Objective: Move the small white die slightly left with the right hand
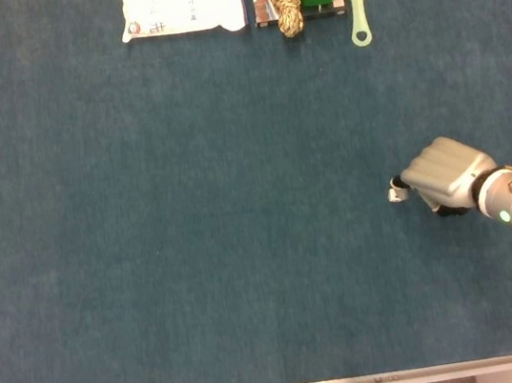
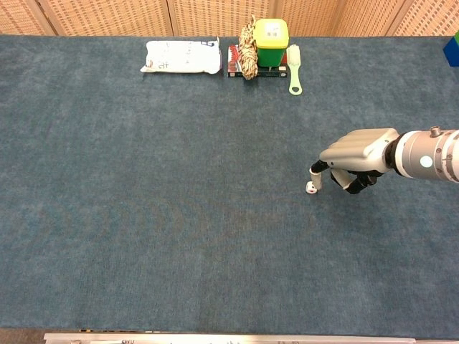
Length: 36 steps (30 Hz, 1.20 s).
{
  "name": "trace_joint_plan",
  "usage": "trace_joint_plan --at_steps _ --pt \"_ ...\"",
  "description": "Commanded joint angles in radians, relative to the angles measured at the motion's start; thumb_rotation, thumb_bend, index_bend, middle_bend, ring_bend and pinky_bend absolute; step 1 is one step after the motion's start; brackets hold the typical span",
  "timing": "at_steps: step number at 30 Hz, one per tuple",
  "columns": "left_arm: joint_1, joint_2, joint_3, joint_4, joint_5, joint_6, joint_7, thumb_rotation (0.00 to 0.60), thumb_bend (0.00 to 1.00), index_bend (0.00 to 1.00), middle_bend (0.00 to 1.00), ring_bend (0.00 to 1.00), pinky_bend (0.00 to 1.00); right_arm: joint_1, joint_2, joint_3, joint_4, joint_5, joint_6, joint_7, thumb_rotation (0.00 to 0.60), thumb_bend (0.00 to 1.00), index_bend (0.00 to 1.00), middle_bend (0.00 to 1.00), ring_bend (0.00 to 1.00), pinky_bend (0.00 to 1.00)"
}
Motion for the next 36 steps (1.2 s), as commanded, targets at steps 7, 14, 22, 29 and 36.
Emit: trace_joint_plan --at_steps 7,14,22,29,36 --pt "0.0 0.002 0.002 -0.003 0.004 -0.001 0.006 0.6 0.01 0.54 0.29 0.12 0.13 -0.083 0.08 -0.013 -0.073 -0.12 0.111 0.03 0.6 1.0 0.32 0.86 0.93 1.0" --pt "-0.005 0.003 0.006 -0.027 0.019 0.001 0.038 0.6 0.01 0.54 0.29 0.12 0.13 -0.281 0.161 -0.046 -0.113 -0.321 0.379 0.048 0.6 1.0 0.32 0.7 0.77 0.93" --pt "-0.014 0.009 0.004 -0.082 0.038 0.009 0.081 0.6 0.01 0.54 0.29 0.12 0.13 -0.547 0.164 -0.028 -0.014 -0.558 0.713 0.131 0.6 0.83 0.32 0.58 0.61 0.78" --pt "-0.042 0.006 -0.004 -0.133 0.057 -0.007 0.124 0.6 0.01 0.54 0.29 0.12 0.13 -0.73 0.128 0.018 0.144 -0.719 0.911 0.301 0.6 0.61 0.32 0.5 0.5 0.47" --pt "-0.058 0.005 -0.023 -0.18 0.054 -0.003 0.144 0.6 0.01 0.54 0.29 0.12 0.13 -0.86 0.118 0.073 0.203 -0.727 0.999 0.426 0.6 0.5 0.32 0.41 0.38 0.39"
